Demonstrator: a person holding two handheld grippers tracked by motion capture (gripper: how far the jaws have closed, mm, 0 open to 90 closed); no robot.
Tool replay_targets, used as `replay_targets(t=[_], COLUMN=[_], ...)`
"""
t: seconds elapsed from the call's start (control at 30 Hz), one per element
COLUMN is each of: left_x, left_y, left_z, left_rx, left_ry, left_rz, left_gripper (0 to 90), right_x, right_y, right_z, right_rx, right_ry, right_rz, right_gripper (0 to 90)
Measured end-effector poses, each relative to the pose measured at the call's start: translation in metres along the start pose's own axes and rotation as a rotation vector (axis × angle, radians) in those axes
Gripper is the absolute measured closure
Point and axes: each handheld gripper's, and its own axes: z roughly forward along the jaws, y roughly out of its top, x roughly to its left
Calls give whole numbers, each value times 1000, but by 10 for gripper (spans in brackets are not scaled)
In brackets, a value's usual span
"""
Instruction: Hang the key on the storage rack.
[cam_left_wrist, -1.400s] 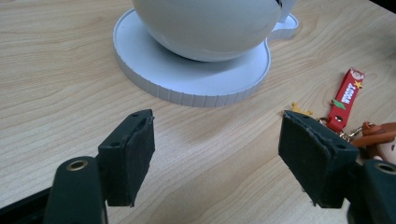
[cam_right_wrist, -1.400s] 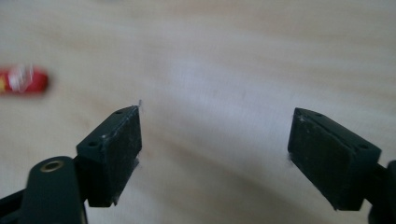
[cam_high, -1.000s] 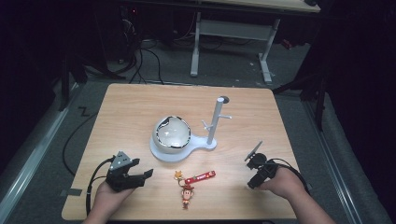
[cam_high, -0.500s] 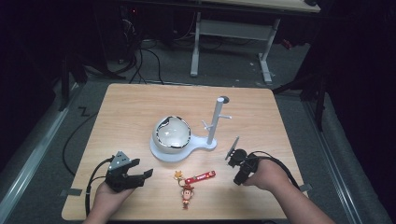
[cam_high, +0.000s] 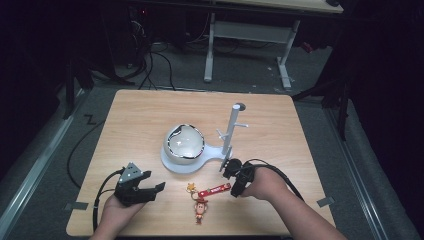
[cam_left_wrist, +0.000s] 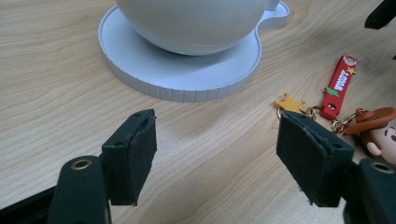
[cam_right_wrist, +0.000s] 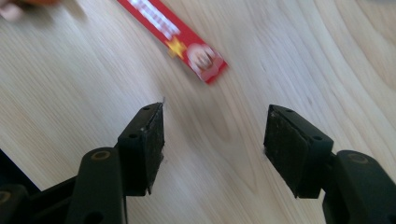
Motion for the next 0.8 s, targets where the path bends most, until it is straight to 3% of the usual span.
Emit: replay_targets(t=[0.27, 0.33, 0.43, 0.5, 0.57, 0.67, 0.8], left_x=[0, 0, 0, 0, 0, -1, -2], left_y=[-1, -1, -2, -2, -2, -1, -1], left_z=[1, 1, 1, 1, 1, 3, 4], left_rx=[8, 10, 15, 17, 19, 23, 26], left_ry=[-2, -3, -5, -5, -6, -7, -5], left_rz=[0, 4, 1, 3, 8, 13, 15], left_gripper=[293, 293, 293, 295, 295, 295, 295], right_x=[16, 16, 16, 15, 12, 10, 9], right_y=[34, 35, 34, 29, 23, 8, 4], right_z=[19, 21, 23, 18, 16, 16, 11], right_rx=[12, 18, 14, 3, 2, 25, -22], right_ry=[-3, -6, -47, -26, -36, -28, -15], right_rz=[-82, -93, -102, -75, -104, -75, -54], right_gripper=[397, 460, 619, 751, 794, 789, 618])
